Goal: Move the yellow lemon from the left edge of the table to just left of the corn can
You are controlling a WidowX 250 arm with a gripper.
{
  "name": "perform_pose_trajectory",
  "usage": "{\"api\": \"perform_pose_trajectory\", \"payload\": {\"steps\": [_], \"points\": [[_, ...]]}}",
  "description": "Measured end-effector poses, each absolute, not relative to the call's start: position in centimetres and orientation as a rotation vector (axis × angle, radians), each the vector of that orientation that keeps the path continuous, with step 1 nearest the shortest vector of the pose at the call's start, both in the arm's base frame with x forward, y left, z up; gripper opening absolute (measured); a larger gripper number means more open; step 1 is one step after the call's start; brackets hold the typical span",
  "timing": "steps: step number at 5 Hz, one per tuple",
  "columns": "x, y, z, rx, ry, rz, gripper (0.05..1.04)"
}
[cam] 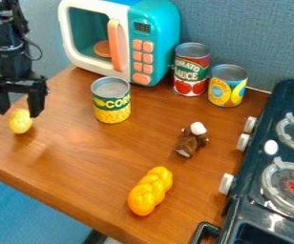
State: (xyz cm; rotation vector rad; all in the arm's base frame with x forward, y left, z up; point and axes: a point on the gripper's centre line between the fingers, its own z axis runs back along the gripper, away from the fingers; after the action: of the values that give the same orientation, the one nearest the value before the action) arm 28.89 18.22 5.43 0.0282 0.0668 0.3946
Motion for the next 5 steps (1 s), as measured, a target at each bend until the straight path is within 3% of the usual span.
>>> {"api": "perform_pose_trajectory", "payload": {"steps": [2, 5], "points": [[28.6, 18.8, 5.1, 0.051, 0.142, 0.514, 1.005], [28.4, 19.9, 1.8, 0.059, 0.250, 0.596, 0.975]]}}
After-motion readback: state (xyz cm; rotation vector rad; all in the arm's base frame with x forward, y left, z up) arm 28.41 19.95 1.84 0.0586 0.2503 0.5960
